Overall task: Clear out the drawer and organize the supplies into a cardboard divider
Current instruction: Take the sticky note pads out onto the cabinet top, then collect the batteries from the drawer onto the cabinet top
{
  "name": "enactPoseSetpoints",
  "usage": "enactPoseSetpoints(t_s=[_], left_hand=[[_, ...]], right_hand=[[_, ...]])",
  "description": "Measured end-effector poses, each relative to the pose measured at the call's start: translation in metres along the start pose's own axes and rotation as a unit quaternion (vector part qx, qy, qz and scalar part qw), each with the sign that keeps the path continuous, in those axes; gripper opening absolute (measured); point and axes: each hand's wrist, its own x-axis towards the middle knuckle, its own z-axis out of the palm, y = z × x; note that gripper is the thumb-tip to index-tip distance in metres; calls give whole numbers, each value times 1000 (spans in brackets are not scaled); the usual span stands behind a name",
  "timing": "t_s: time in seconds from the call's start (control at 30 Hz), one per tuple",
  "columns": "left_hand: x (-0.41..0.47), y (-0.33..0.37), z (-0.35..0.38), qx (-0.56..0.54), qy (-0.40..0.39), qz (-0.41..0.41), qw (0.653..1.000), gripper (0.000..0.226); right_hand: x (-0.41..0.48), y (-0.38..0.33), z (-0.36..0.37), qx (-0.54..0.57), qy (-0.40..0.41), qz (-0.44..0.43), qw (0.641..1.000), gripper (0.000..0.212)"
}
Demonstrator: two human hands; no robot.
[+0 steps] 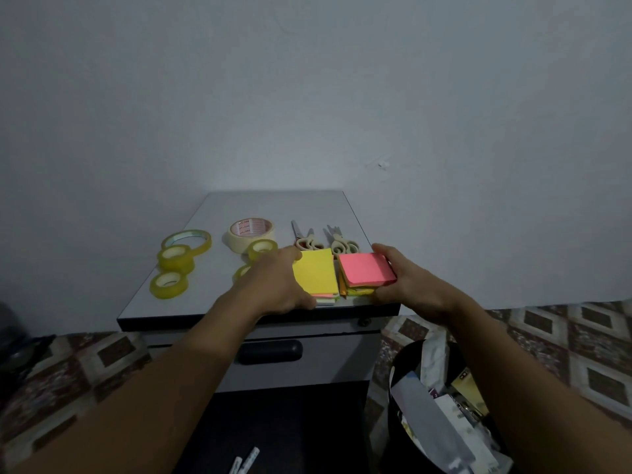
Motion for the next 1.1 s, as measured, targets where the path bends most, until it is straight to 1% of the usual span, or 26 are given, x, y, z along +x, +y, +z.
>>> enactPoseSetpoints(t_s=[0.13, 0.2, 0.3, 0.37, 0.57, 0.67, 0.8, 0.87, 1.0, 1.1], left_hand=[[-3, 1, 4, -3, 21, -1, 1000, 96], [-7, 4, 5, 1, 26, -3, 1000, 87], [-8, 8, 4, 12, 26, -16, 999, 68], [-7, 10, 3, 14, 26, -28, 999, 60], [-3, 11, 2, 14, 30, -32, 999, 62], [-4, 9, 3, 5, 36, -27, 999, 66], [-10, 3, 5, -16, 38, -19, 999, 77], [-13, -1, 4, -25, 42, -11, 999, 79], [-30, -15, -4, -48, 65, 14, 997, 66], [-54, -27, -14, -110, 45, 33, 992, 62]], right_hand=[[5, -2, 2, -53, 34, 2, 998, 101], [8, -3, 3, -69, 41, -1, 997, 101], [14, -6, 4, -76, 41, 4, 996, 96], [18, -7, 5, -79, 41, 7, 996, 96], [23, -7, 4, -88, 45, 5, 995, 95], [22, -6, 3, -92, 50, 2, 994, 95], [18, -4, 2, -77, 50, 1, 996, 96], [13, -5, 2, -67, 67, -1, 995, 94], [-4, -11, 2, -63, 120, -15, 991, 85], [-20, -16, 5, -58, 164, -37, 984, 77]])
